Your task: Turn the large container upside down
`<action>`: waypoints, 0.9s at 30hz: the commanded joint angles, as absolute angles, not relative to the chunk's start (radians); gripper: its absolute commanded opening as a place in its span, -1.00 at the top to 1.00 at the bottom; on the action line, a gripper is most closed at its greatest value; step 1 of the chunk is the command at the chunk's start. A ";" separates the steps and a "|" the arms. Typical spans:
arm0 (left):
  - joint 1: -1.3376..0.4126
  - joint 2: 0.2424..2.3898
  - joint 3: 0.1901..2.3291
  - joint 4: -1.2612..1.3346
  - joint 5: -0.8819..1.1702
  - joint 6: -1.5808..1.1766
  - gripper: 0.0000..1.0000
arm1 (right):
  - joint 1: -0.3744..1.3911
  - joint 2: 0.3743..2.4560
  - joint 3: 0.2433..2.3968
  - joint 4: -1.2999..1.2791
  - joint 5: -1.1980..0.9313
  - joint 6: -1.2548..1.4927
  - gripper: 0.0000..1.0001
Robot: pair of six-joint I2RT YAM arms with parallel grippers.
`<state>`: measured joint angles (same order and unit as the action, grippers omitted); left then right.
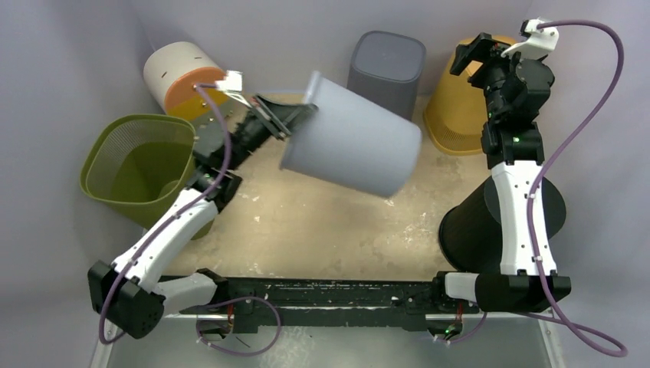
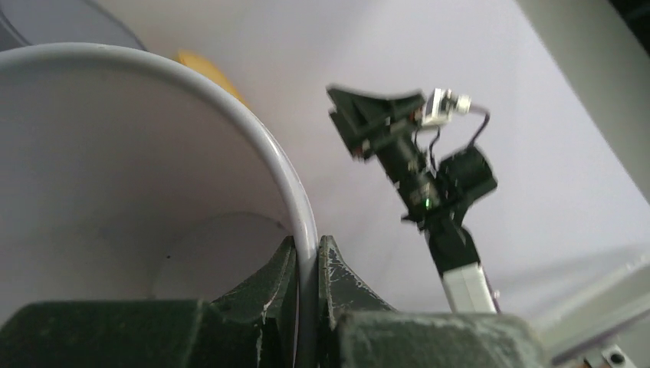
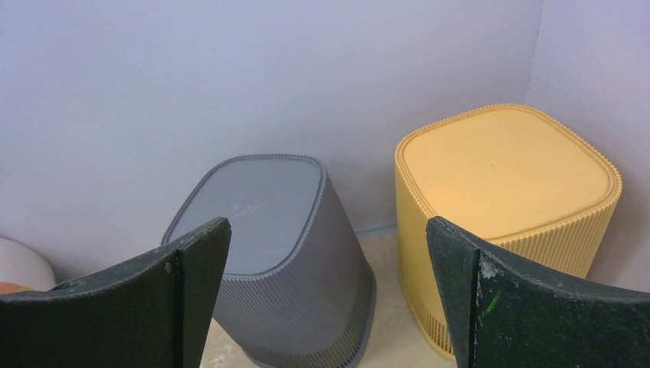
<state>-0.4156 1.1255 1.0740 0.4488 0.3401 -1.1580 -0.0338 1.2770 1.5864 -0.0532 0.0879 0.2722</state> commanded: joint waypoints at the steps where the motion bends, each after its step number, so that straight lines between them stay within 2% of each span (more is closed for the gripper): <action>1: -0.560 1.185 1.022 0.625 0.242 -1.106 1.00 | -0.041 1.274 1.600 -0.034 0.094 0.245 -0.99; 4: -0.605 1.246 0.932 0.725 0.209 -1.128 1.00 | -0.050 1.268 1.595 -0.035 0.090 0.234 -0.99; 8: -0.631 1.358 0.814 0.999 0.204 -1.250 1.00 | -0.062 1.266 1.597 -0.036 0.073 0.226 -0.99; 16: -0.720 1.610 0.800 1.381 0.251 -1.428 1.00 | -0.084 1.261 1.588 -0.033 0.063 0.225 -0.99; 20: -0.721 1.757 0.769 1.717 0.194 -1.650 1.00 | -0.091 1.259 1.579 -0.032 0.060 0.227 -0.99; 27: -0.737 1.820 0.881 1.723 0.204 -1.723 1.00 | -0.098 1.258 1.561 -0.022 0.057 0.230 -0.99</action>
